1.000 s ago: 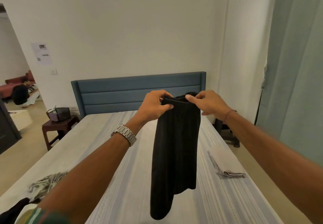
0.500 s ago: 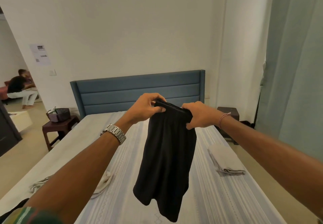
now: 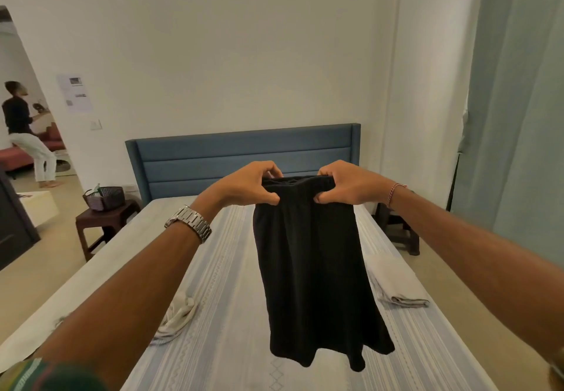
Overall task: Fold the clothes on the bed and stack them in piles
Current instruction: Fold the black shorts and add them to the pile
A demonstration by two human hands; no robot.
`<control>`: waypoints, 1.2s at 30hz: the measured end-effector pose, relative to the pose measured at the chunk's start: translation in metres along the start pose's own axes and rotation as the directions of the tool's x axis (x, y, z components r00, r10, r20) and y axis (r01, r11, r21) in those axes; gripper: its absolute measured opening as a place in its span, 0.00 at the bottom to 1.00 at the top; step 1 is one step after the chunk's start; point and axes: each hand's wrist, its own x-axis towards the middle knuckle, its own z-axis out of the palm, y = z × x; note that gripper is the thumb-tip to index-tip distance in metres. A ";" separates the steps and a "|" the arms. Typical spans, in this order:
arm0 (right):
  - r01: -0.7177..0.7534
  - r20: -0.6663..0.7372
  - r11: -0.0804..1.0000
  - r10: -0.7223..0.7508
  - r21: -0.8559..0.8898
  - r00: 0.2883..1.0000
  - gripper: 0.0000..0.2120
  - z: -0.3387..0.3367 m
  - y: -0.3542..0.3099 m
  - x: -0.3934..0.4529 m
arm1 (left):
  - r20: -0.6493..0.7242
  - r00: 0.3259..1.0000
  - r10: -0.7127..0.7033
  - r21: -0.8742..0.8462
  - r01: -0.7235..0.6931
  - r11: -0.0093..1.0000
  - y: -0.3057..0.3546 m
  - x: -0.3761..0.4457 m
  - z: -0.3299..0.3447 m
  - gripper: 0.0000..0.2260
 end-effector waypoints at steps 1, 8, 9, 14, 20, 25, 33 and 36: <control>-0.004 0.002 1.000 0.004 -0.001 1.000 0.10 -0.001 -0.002 0.001 | 0.003 1.000 0.017 0.066 -0.017 0.998 0.005 0.001 0.000 0.18; 0.001 -0.015 1.000 0.000 0.025 1.000 0.13 -0.010 -0.009 0.002 | -0.181 0.981 0.065 0.382 0.009 0.924 0.036 0.008 0.030 0.18; -0.003 -0.025 1.000 0.003 0.017 1.000 0.14 -0.010 -0.009 0.001 | -0.172 0.982 0.080 0.339 -0.017 0.941 0.038 0.008 0.034 0.20; -0.044 -0.108 0.999 0.044 -0.001 0.993 0.23 -0.016 -0.013 -0.002 | -0.228 0.966 0.122 0.314 -0.046 0.948 0.051 0.008 0.039 0.44; -0.036 -0.135 0.999 0.038 0.019 0.990 0.28 -0.017 -0.014 -0.008 | -0.226 0.972 0.064 0.362 0.023 0.932 0.056 0.019 0.050 0.28; 0.012 -0.130 0.996 0.000 0.090 0.992 0.23 -0.026 0.000 -0.017 | -0.024 0.998 0.057 0.014 -0.057 0.998 0.038 0.018 0.035 0.16; 0.069 -0.160 0.985 -0.044 0.157 0.986 0.13 -0.015 -0.001 -0.018 | 0.043 0.996 0.074 -0.003 -0.074 0.997 0.050 0.022 0.034 0.16; 0.071 -0.156 0.977 -0.039 0.200 0.987 0.16 -0.015 0.000 -0.018 | 0.084 0.996 0.023 -0.054 -0.019 0.998 0.048 0.024 0.030 0.11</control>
